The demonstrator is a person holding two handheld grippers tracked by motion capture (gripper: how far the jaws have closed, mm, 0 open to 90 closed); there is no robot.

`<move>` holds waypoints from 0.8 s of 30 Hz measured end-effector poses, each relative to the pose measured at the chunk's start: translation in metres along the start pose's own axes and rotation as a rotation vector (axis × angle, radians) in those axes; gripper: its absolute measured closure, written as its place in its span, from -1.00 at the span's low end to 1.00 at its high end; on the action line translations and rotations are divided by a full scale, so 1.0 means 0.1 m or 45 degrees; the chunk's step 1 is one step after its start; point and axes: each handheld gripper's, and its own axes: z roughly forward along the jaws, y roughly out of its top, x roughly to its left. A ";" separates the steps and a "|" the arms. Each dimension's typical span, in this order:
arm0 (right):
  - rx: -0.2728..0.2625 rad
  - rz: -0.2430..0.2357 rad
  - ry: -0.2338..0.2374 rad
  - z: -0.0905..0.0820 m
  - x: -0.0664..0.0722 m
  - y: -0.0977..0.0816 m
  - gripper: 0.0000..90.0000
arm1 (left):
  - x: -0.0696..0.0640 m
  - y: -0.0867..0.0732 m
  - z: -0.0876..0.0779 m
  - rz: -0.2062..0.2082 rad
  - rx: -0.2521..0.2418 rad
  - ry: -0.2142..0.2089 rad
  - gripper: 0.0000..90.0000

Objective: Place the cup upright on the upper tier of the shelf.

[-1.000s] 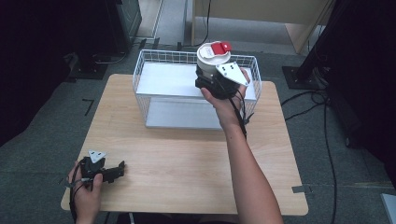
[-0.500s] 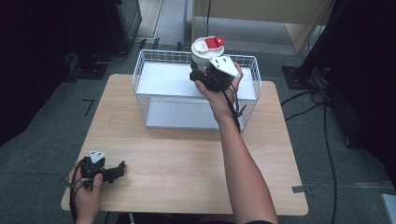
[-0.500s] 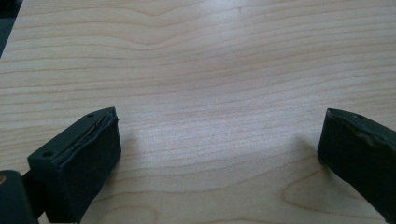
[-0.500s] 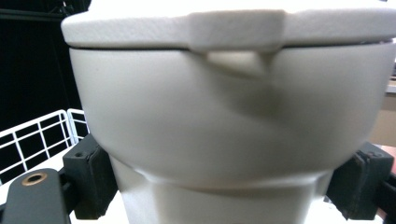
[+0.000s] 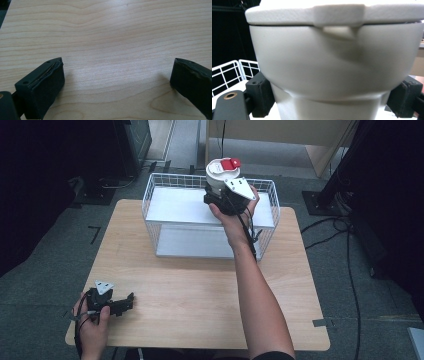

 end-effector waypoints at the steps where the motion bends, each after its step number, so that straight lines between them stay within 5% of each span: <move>1: 0.000 0.001 0.003 0.00 -0.01 0.00 -0.72 | 0.00 0.00 0.00 0.000 0.000 0.000 -1.00; 24: 0.041 0.014 0.039 -0.06 -0.07 0.02 -0.82 | 0.00 0.00 0.00 0.000 0.000 0.000 -1.00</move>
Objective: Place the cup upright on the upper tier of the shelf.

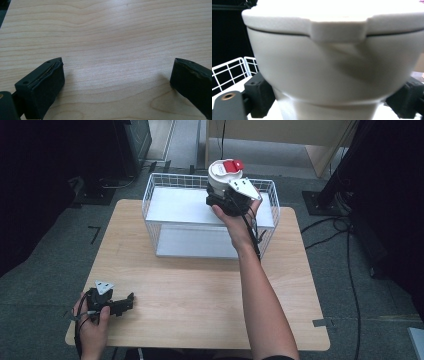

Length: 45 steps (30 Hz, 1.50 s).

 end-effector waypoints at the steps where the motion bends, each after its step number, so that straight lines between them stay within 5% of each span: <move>1: 0.000 0.000 0.000 0.00 0.00 0.00 -0.82 | 0.00 0.00 0.00 0.000 0.000 0.000 -1.00; 4: 0.031 0.026 0.004 0.00 -0.04 -0.01 -1.00 | 0.00 0.00 0.00 0.000 0.000 0.000 -1.00; 24: 0.020 -0.009 0.051 -0.28 -0.12 -0.05 -1.00 | 0.00 0.00 0.00 0.002 0.001 -0.002 -1.00; 45: -0.014 -0.035 0.056 -0.95 -0.29 -0.15 -1.00 | 0.00 0.00 0.00 0.006 -0.001 -0.004 -1.00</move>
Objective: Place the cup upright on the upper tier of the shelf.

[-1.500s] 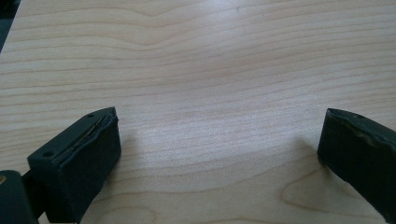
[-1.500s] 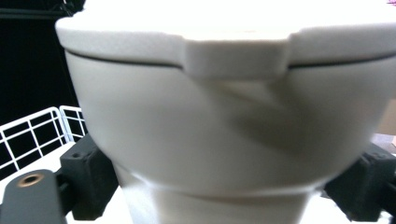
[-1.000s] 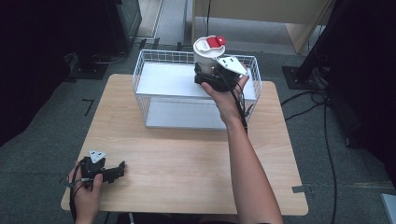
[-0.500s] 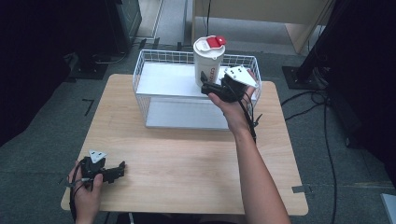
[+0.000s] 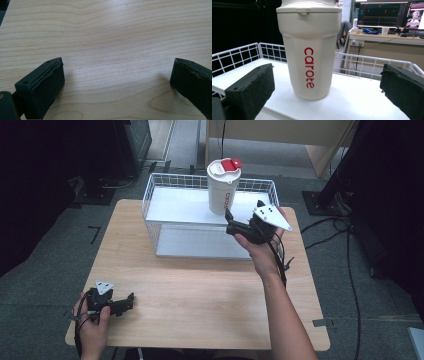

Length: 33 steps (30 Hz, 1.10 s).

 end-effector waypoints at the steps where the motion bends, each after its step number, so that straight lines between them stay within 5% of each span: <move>1: 0.000 -0.006 0.000 -0.07 -0.02 -0.02 -1.00 | 0.00 0.00 0.00 0.001 0.002 0.000 -1.00; 11: 0.008 -0.039 -0.003 -0.35 -0.06 -0.15 -1.00 | 0.00 0.00 0.00 0.000 0.000 0.000 -1.00; 33: 0.081 0.001 -0.063 -0.79 -0.28 -0.60 -0.99 | 0.00 0.00 0.00 0.000 0.003 0.000 -1.00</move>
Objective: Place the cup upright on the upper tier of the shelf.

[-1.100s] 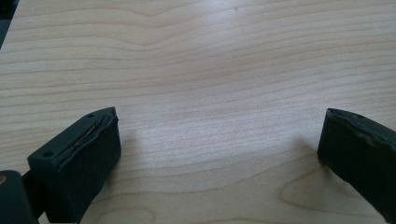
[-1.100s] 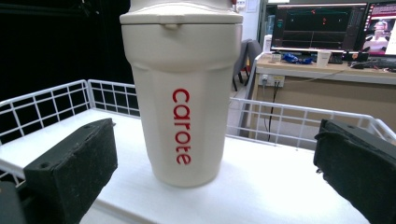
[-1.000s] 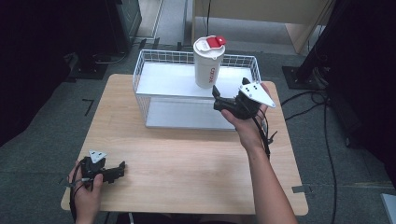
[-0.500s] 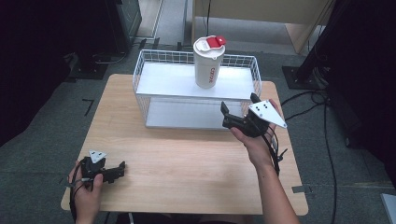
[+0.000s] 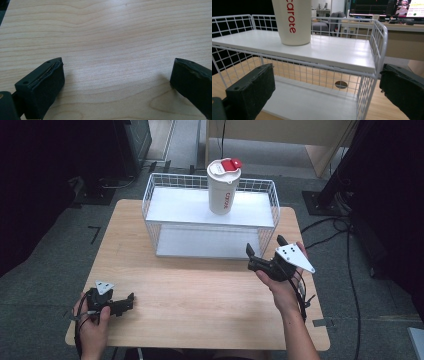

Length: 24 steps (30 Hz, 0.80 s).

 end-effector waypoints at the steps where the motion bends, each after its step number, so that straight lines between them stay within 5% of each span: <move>1: 0.006 0.001 -0.003 -0.04 -0.03 -0.06 -0.99 | 0.00 0.00 0.00 0.000 -0.001 -0.001 -1.00; 24: 0.089 0.025 -0.087 -0.39 -0.38 -0.49 -0.99 | 0.00 0.00 0.00 0.000 0.000 0.000 -1.00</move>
